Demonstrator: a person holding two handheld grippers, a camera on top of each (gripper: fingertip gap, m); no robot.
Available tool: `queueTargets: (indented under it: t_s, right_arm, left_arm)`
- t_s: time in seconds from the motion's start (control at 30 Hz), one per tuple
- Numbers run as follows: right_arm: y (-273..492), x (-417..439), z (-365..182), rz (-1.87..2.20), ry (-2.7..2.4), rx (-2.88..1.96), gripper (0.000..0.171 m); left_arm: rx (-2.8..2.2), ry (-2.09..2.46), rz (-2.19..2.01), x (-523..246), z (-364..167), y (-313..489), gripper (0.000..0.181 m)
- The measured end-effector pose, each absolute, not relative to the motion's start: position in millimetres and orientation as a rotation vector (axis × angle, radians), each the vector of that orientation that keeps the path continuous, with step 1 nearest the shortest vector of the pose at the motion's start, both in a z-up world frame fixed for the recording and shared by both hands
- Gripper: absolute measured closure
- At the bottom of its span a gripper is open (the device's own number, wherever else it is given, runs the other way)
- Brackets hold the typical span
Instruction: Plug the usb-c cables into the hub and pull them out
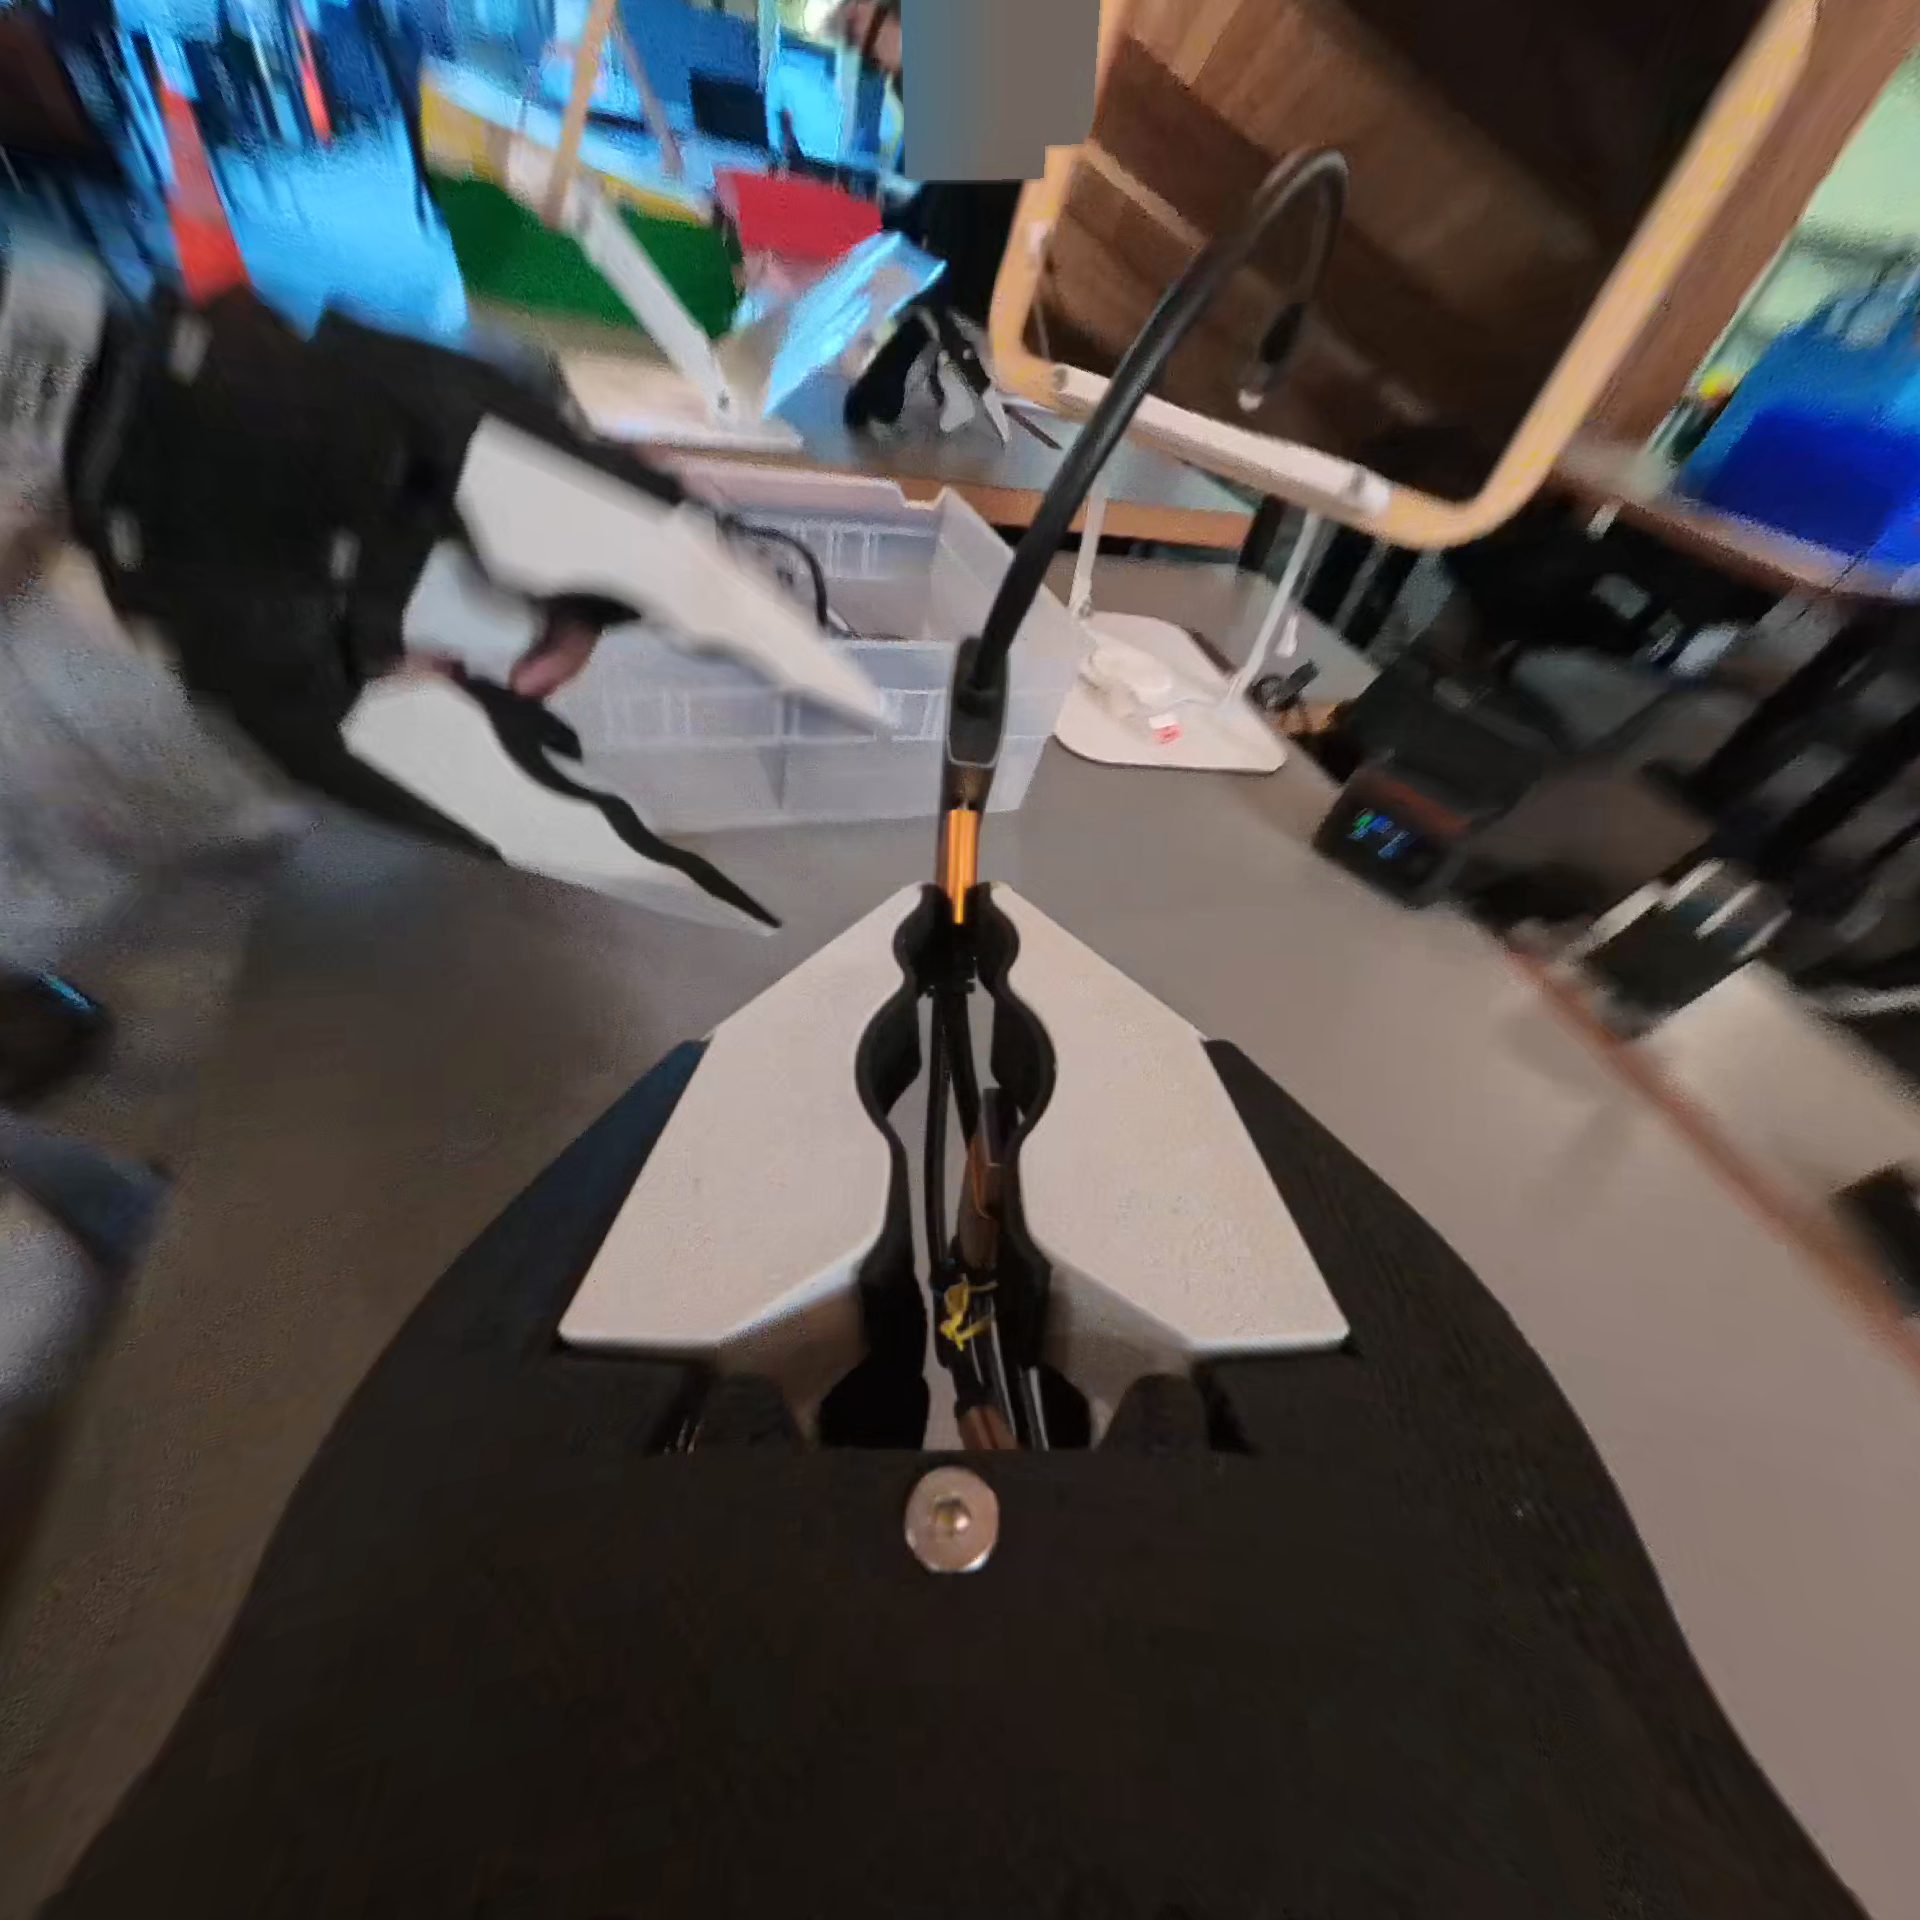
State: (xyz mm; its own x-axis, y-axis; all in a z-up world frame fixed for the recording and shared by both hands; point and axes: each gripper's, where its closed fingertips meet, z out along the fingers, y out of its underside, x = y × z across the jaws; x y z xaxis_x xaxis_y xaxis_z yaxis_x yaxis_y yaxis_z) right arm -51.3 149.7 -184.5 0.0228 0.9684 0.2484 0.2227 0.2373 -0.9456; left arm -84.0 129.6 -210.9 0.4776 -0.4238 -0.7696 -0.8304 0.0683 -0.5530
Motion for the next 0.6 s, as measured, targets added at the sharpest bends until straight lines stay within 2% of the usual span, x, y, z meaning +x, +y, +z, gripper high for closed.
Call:
queueTargets:
  t_s: [0.17,0.2,0.27,0.6]
  right_arm:
    - [126.4,-50.5,-198.0,0.384,-1.697,-0.919,0.166]
    - [122.4,-50.3,-201.4,0.338,-1.733,-0.885,0.166]
    - [116.5,-49.1,-206.3,0.293,-1.78,-0.845,0.166]
    - [107.1,-43.3,-210.3,0.281,-1.837,-0.822,0.165]
  left_arm:
    - [-1.509,1.137,0.041,-50.9,-193.3,110.8,0.149]
    - [-1.505,1.155,0.025,-48.9,-193.6,108.8,0.157]
    - [-1.519,1.186,0.022,-49.3,-197.7,107.8,0.169]
    - [-1.427,1.243,0.013,-39.2,-198.8,96.0,0.174]
